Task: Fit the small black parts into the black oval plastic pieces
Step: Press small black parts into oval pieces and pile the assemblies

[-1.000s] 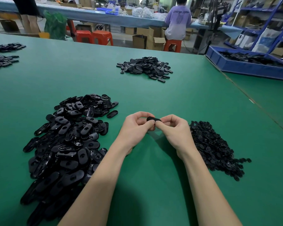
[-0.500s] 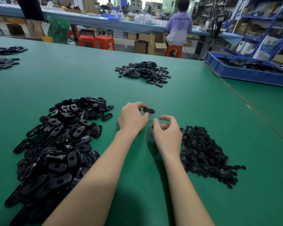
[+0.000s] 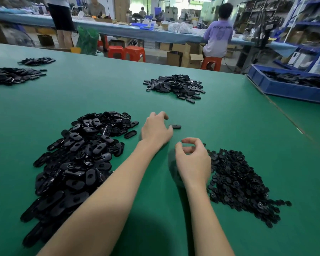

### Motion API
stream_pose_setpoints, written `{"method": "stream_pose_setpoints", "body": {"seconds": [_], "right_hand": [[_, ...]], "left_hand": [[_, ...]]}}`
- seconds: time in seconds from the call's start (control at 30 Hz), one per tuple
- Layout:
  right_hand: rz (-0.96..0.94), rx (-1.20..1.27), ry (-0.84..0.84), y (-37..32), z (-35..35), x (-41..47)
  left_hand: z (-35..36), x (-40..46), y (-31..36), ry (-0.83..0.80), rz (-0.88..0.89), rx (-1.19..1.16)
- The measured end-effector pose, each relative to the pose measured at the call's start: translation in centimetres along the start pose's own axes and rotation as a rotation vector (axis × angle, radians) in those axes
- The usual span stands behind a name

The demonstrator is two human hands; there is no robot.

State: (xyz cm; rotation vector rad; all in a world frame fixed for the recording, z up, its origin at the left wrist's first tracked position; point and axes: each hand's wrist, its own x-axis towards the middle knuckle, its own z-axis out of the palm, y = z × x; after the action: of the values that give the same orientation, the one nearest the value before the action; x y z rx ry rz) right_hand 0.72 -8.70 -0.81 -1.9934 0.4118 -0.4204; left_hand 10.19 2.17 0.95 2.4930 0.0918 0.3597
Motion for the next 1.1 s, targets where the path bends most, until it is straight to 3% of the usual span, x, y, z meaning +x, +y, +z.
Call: {"method": "stream_pose_setpoints", "body": {"seconds": [0.17,0.37,0.67,0.77,0.9,1.1], "right_hand": [[0.003,0.028,0.040,0.0,0.1,-0.2],[0.000,0.009,0.008,-0.1,0.0,-0.2],[-0.023,-0.007,-0.007,-0.2,-0.1,-0.3],[-0.026,-0.009,-0.006,-0.3,0.0,-0.4],[-0.027,-0.012,-0.006,-0.4,0.0,-0.4],[-0.020,0.037,-0.057,-0.5,-0.4,0.5]], "left_hand": [[-1.8,0.0,-2.5,0.133,0.006,0.188],[-3.2,0.5,-5.0,0.042,-0.108,0.553],[-3.9,0.5,-4.4,0.104,-0.019,0.446],[-3.8,-0.3,-3.9,0.161,0.050,0.234],[-3.8,-2.1,-1.9,0.109,0.062,-0.172],[-2.5,-6.1,1.0,-0.107,-0.276,-1.133]]}}
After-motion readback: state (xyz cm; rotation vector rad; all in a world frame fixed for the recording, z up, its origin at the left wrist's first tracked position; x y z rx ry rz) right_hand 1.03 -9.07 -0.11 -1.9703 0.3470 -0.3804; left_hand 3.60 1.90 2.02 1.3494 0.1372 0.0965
